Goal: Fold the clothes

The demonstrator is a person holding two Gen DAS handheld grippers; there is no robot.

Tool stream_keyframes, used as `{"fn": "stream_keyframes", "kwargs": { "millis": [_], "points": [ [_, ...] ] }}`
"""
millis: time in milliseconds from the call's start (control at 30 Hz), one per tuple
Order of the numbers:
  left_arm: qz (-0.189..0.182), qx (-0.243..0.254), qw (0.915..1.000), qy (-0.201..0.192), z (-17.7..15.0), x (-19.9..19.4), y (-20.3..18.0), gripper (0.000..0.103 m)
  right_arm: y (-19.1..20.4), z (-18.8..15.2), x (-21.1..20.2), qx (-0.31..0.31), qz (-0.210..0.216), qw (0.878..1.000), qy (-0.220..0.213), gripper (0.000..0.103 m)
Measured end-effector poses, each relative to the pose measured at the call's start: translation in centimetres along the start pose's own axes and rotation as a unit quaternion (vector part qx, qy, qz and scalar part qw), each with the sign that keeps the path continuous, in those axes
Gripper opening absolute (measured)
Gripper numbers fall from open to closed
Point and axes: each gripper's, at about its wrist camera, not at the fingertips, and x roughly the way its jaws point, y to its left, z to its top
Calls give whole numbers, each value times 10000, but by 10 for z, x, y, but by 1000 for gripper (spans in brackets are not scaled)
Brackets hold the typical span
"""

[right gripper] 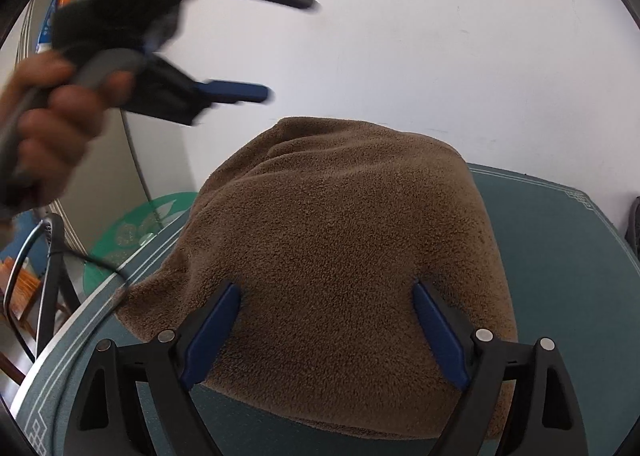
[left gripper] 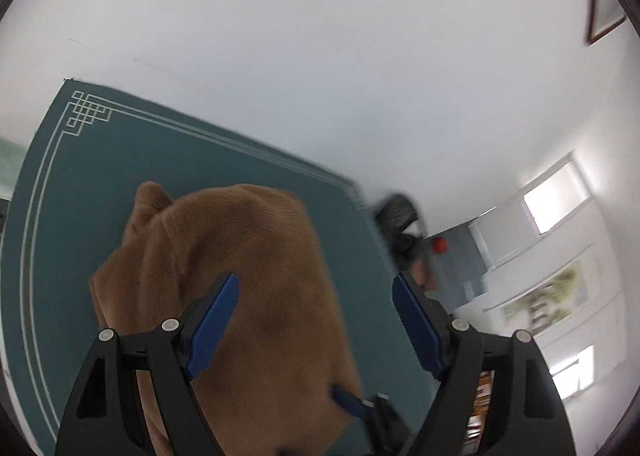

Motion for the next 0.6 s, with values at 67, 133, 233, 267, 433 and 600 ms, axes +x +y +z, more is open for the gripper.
{"fn": "stream_keyframes", "kwargs": {
  "millis": [67, 133, 233, 267, 433, 600],
  "points": [
    [179, -64, 9997, 166, 12, 19, 13, 82, 0, 2, 4, 20, 34, 10000, -4, 90],
    [471, -201, 9984, 230, 18, 32, 30, 82, 1, 4, 6, 32, 63, 10000, -8, 91],
    [695, -549, 9958, 249, 17, 46, 64, 82, 0, 6, 10, 69, 165, 9998, -12, 91],
    [692, -620, 9954, 216, 15, 49, 74, 82, -1, 7, 11, 81, 200, 9998, -9, 91],
    [431, -843, 9955, -60, 3, 45, 110, 82, 1, 8, 11, 26, 254, 9997, 30, 93],
    [206, -964, 9949, -205, 7, 46, 128, 82, -1, 5, 1, -7, 272, 9996, 50, 93]
  ]
}}
